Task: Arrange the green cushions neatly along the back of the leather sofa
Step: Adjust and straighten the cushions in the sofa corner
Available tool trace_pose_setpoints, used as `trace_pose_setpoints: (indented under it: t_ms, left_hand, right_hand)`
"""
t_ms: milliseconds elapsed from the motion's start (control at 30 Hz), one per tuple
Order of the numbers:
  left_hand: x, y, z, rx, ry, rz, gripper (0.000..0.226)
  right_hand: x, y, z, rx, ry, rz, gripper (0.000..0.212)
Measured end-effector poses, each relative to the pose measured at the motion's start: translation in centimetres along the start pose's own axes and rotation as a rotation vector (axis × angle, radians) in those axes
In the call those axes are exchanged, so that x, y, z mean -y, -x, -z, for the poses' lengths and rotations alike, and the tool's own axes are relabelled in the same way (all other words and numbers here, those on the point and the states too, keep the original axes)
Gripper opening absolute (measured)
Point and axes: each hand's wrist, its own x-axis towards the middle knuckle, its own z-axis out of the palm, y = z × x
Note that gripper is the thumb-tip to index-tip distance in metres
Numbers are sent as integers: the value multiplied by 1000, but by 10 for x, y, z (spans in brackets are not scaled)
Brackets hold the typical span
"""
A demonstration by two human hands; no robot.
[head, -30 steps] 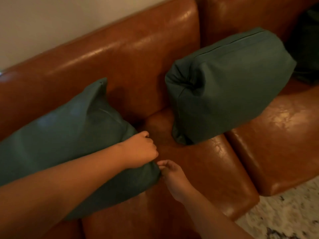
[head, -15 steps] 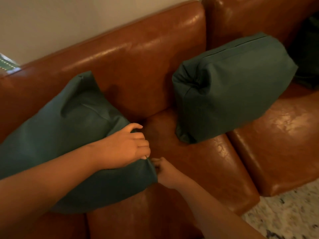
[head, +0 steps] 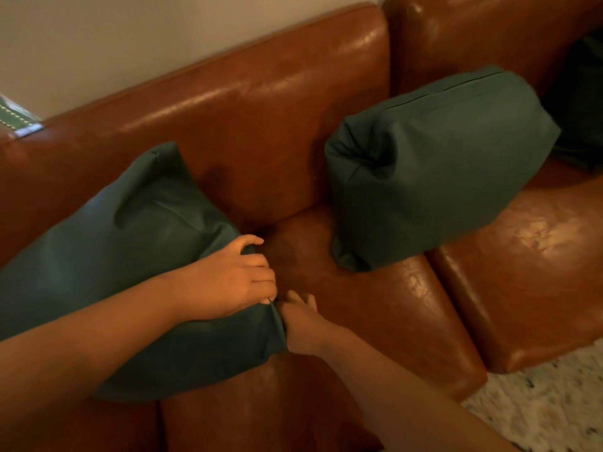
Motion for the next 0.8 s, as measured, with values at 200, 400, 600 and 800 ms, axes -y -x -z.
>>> trace_pose_setpoints:
  t_ms: [200, 400, 600, 800]
  left_hand:
    - [2, 1, -3, 36, 24, 22, 19]
    - [0, -2, -6, 72, 54, 49, 16]
    - [5, -13, -6, 97, 59, 61, 19]
    - [17, -24, -13, 132, 14, 37, 19]
  right_hand:
    - [-21, -3, 13, 46, -235, -130, 17]
    - [-90, 15, 68, 195, -401, -131, 13]
    - [-121, 22, 32, -171, -753, -276, 11]
    - [-102, 12, 6, -232, -583, 13, 56]
